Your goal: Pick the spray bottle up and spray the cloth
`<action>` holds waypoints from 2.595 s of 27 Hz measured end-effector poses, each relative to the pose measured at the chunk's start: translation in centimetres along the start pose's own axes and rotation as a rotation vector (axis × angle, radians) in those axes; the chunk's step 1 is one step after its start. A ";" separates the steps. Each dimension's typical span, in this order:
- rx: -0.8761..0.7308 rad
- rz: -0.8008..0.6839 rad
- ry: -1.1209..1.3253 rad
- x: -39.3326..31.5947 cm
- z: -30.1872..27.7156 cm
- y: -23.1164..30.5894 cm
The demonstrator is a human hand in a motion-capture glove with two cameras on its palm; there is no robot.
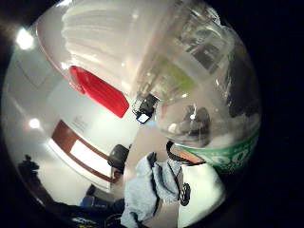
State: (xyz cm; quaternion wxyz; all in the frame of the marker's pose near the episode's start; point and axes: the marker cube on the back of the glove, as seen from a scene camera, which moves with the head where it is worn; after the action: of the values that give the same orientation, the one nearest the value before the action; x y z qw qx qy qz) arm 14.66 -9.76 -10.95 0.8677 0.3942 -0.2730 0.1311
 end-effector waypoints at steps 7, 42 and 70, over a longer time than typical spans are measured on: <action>-0.005 -0.199 0.136 -5.5 -2.1 -0.7; -0.369 -1.246 0.957 -15.5 3.7 12.8; -0.607 -0.204 -0.162 -12.9 -0.8 4.1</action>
State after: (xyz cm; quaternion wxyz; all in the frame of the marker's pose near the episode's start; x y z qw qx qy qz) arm 2.63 -6.61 -16.29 0.9297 0.1521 -0.3269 -0.0755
